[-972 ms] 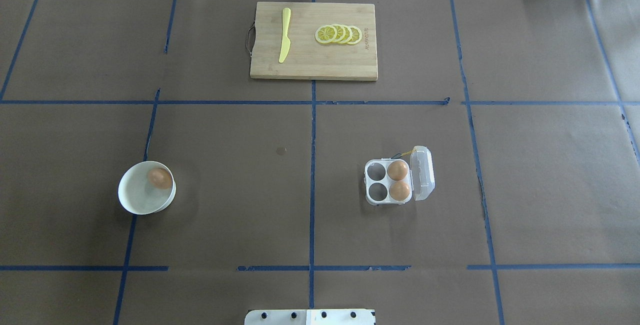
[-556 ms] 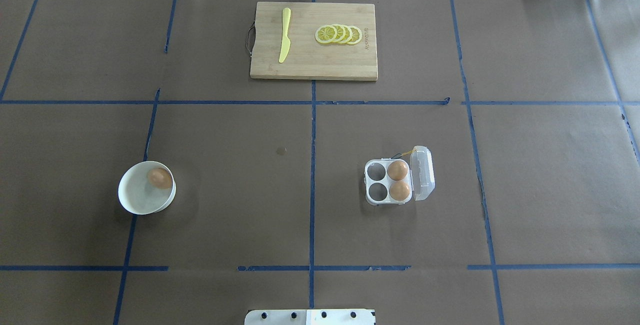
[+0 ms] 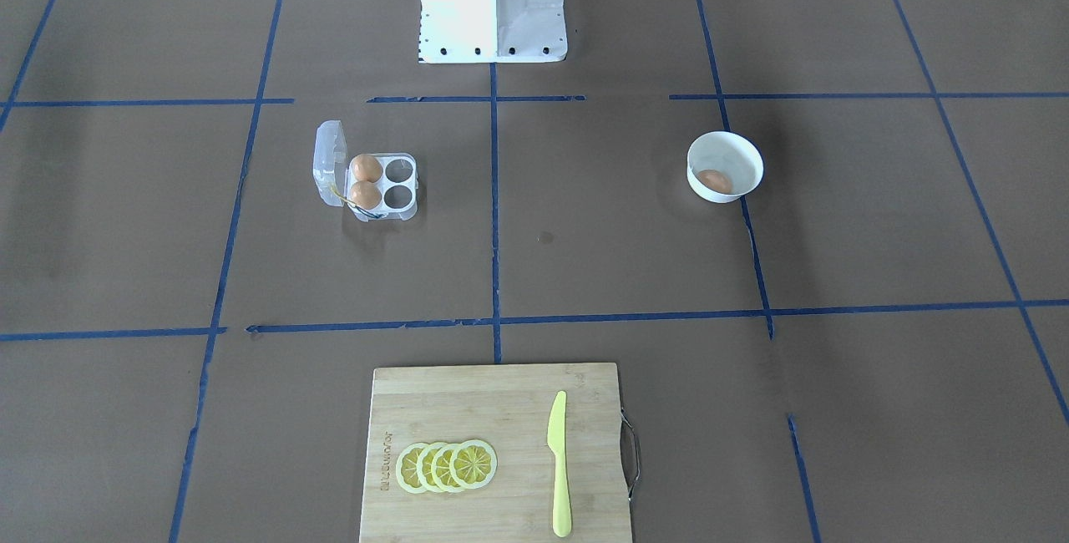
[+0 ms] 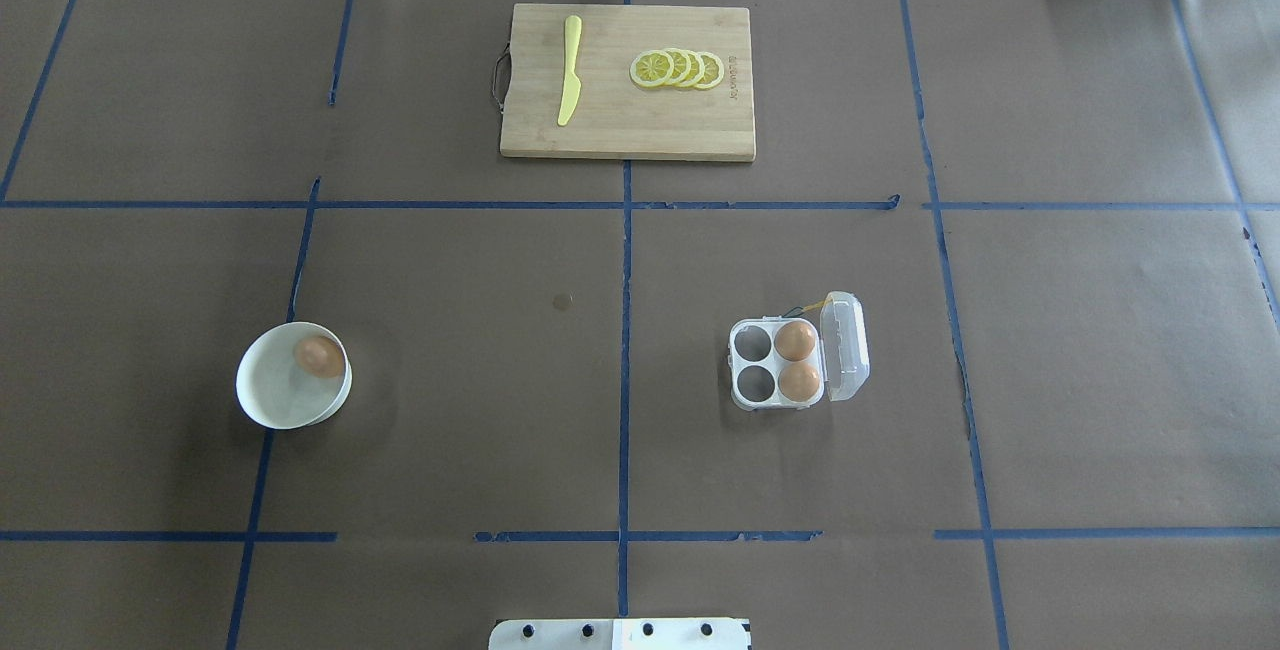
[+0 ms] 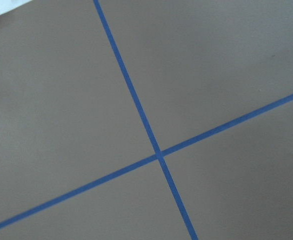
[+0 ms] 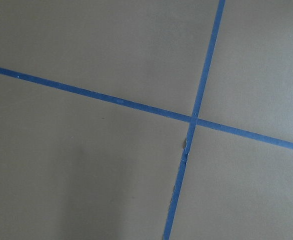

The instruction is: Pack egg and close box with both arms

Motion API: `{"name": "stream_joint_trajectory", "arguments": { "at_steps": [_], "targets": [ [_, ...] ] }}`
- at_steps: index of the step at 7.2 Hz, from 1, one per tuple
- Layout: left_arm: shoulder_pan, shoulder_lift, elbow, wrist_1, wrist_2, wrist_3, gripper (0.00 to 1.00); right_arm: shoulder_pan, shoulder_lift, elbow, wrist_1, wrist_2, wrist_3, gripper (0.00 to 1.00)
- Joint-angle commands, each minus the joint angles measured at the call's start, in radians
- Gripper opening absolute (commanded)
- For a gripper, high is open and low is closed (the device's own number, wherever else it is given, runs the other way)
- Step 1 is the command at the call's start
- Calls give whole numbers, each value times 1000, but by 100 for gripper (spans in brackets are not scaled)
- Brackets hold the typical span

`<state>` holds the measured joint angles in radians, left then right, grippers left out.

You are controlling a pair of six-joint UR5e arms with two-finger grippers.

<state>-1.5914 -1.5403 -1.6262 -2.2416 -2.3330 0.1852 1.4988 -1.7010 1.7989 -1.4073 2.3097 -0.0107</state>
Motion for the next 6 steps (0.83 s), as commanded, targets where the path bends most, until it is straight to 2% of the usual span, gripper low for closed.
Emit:
{"name": "stream_joint_trajectory", "arguments": {
  "at_steps": [1, 2, 3, 4, 6],
  "targets": [
    [8, -3, 9, -105, -25, -128, 100, 1, 0, 0, 4, 0, -3, 100],
    [33, 0, -1, -165, -41, -165, 100, 0, 0, -3, 4, 0, -3, 100],
    [107, 26, 2, -259, -70, -193, 100, 0, 0, 0, 4, 5, 0, 100],
    [175, 25, -6, -263, -65, -355, 100, 0, 0, -3, 4, 14, 0, 100],
    [308, 64, -134, -270, 100, -710, 100, 0, -2, -3, 2, 16, 0, 100]
  ]
}}
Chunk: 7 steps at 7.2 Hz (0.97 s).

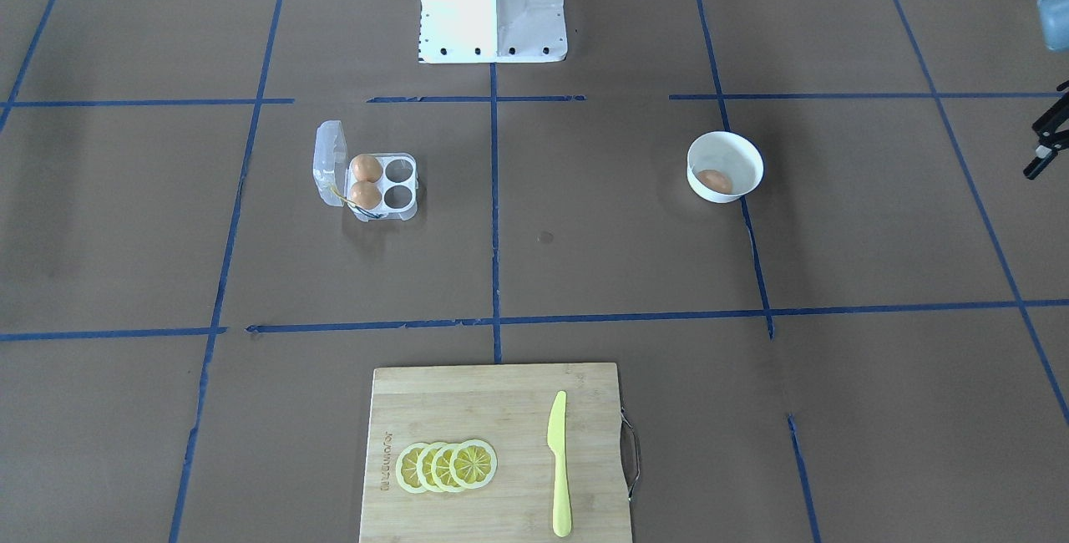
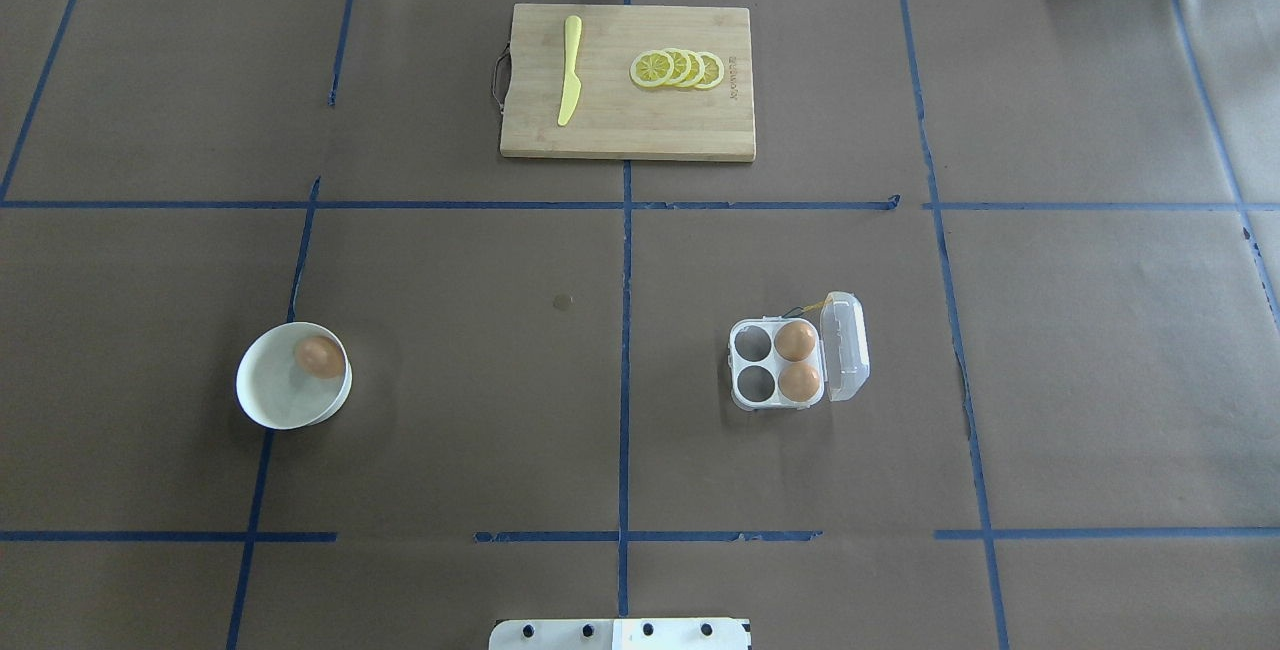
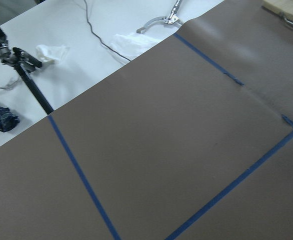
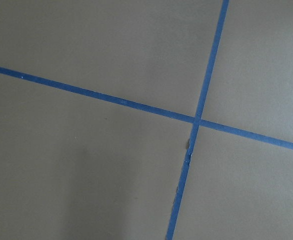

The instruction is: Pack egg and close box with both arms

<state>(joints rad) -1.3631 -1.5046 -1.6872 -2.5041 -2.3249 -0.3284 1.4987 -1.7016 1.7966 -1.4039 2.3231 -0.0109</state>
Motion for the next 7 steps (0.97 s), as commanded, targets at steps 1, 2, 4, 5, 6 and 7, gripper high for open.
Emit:
{"name": "stream_joint_trajectory", "arguments": {
  "at_steps": [1, 2, 4, 5, 6, 7],
  "targets": [
    [161, 67, -148, -7, 143, -394, 96, 1, -4, 0, 0, 13, 2, 100],
    [245, 111, -229, -7, 198, -569, 86, 2, -7, 0, -1, 24, 0, 100],
    [466, 126, -291, -5, 405, -881, 73, 1, -10, 0, -1, 24, 0, 100],
    [570, 124, -301, -1, 494, -981, 72, 2, -12, 0, -1, 24, 0, 100],
    [647, 124, -301, 8, 554, -1047, 72, 2, -13, 0, -1, 24, 0, 100],
    [697, 113, -304, 60, 582, -1073, 72, 2, -13, 1, 0, 24, 0, 100]
  ]
}}
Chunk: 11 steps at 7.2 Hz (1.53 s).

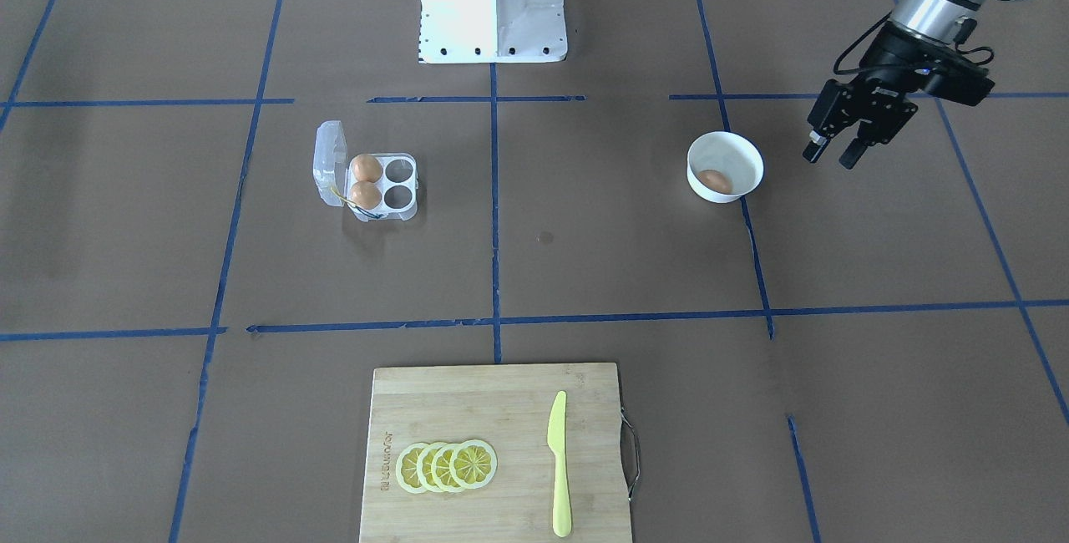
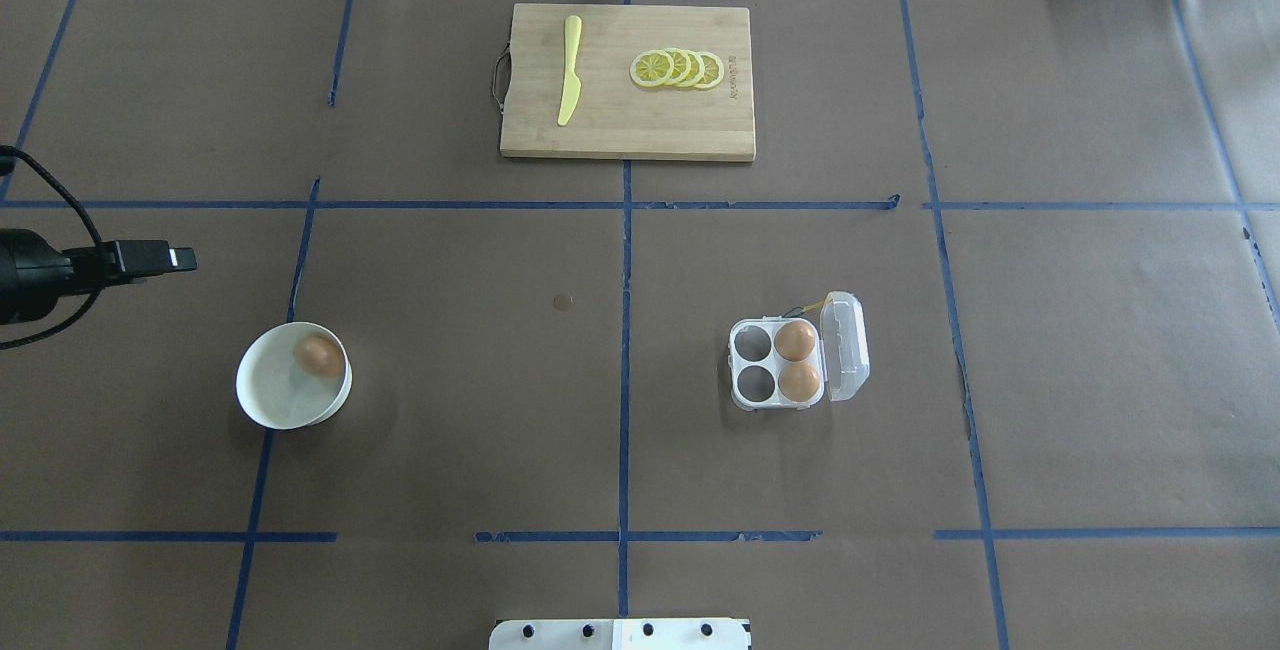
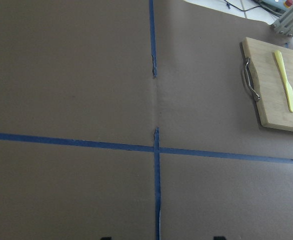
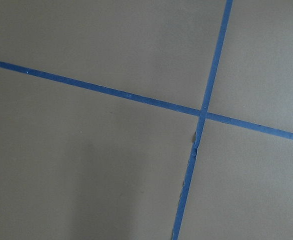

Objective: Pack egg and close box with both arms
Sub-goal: 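Move the left gripper over the white bowl toward the brown egg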

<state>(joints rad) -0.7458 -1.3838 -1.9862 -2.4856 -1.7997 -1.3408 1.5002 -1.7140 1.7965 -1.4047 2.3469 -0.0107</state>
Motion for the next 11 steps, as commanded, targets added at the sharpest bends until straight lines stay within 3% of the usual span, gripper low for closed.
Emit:
{"name": "stream_joint_trajectory", "arguments": {
  "at_steps": [1, 2, 4, 11],
  "targets": [
    [121, -33, -6, 110, 77, -95, 72, 0, -1, 0, 0, 0, 0, 100],
    [158, -85, -6, 232, 132, -125, 72, 0, -3, 0, 0, 0, 0, 100],
    [199, -167, -5, 393, 138, -170, 68, 0, -4, 0, 0, 0, 0, 100],
    [247, -190, 43, 416, 155, -181, 68, 0, -4, 0, 0, 0, 0, 100]
  ]
}}
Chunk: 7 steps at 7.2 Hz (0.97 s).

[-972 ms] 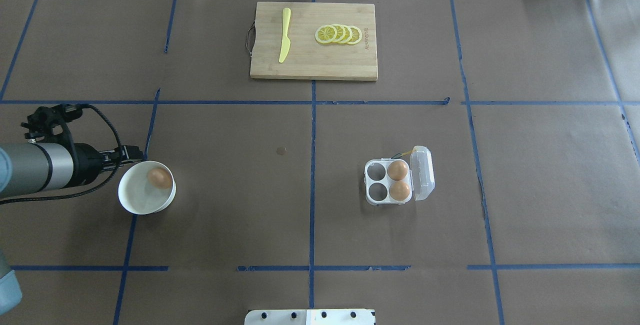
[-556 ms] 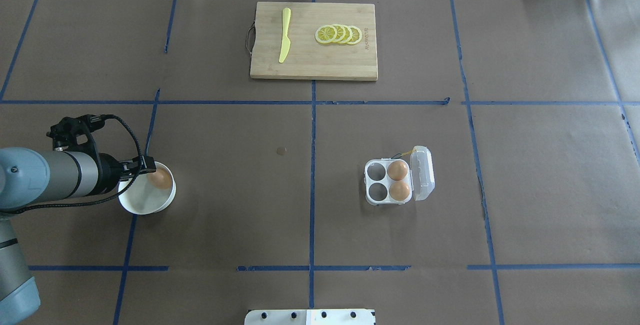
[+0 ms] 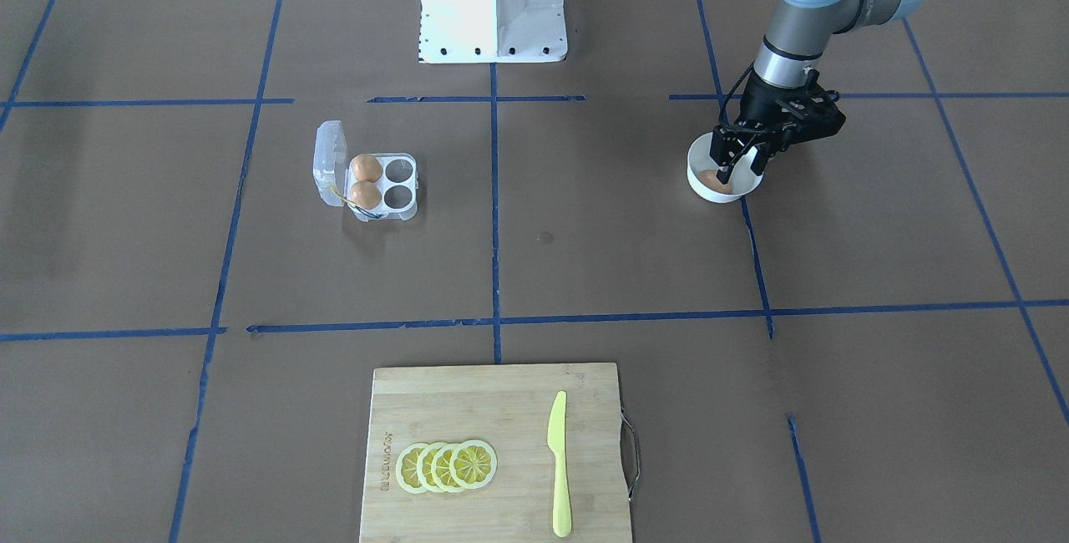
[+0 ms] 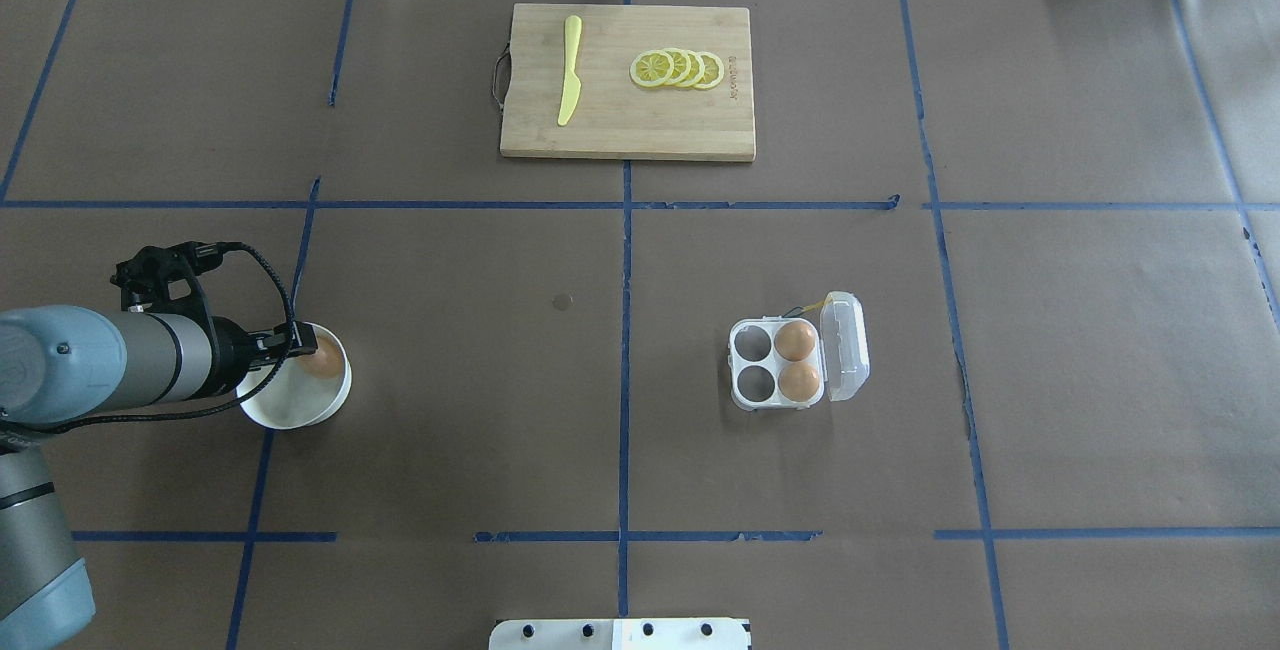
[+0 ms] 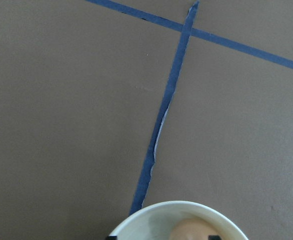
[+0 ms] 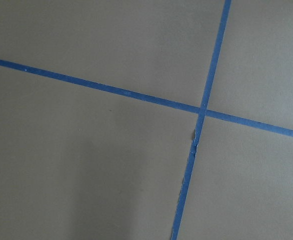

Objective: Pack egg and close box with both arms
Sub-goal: 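Move the left gripper over the white bowl toward the brown egg, then lower the left gripper into the bowl and close on the egg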

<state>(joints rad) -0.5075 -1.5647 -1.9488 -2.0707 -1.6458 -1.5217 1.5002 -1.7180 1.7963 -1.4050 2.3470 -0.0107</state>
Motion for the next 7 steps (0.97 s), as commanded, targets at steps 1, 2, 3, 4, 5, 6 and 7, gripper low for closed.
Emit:
{"name": "stream_joint_trajectory", "arguments": {
  "at_steps": [1, 2, 3, 4, 5, 6, 7],
  "targets": [
    [10, -14, 11, 0, 1, 2, 68, 0, 0, 0, 0, 0, 0, 100],
    [14, -15, 11, 0, 1, 0, 68, 0, -2, 0, 0, 0, 0, 100],
    [26, -17, 14, 0, 1, 0, 68, 0, -3, 0, 0, 0, -2, 100],
    [26, -23, 14, 0, 1, 2, 68, 0, -3, 0, 0, 0, 0, 100],
    [27, -23, 16, 0, 1, 3, 68, 0, -3, 0, 1, 0, 0, 100],
    [38, -21, 18, 0, 1, 5, 68, 0, -3, 0, 1, 0, -2, 100],
    [46, -21, 16, 0, 1, 6, 68, 0, -3, 0, 0, 0, 0, 100]
  ]
}}
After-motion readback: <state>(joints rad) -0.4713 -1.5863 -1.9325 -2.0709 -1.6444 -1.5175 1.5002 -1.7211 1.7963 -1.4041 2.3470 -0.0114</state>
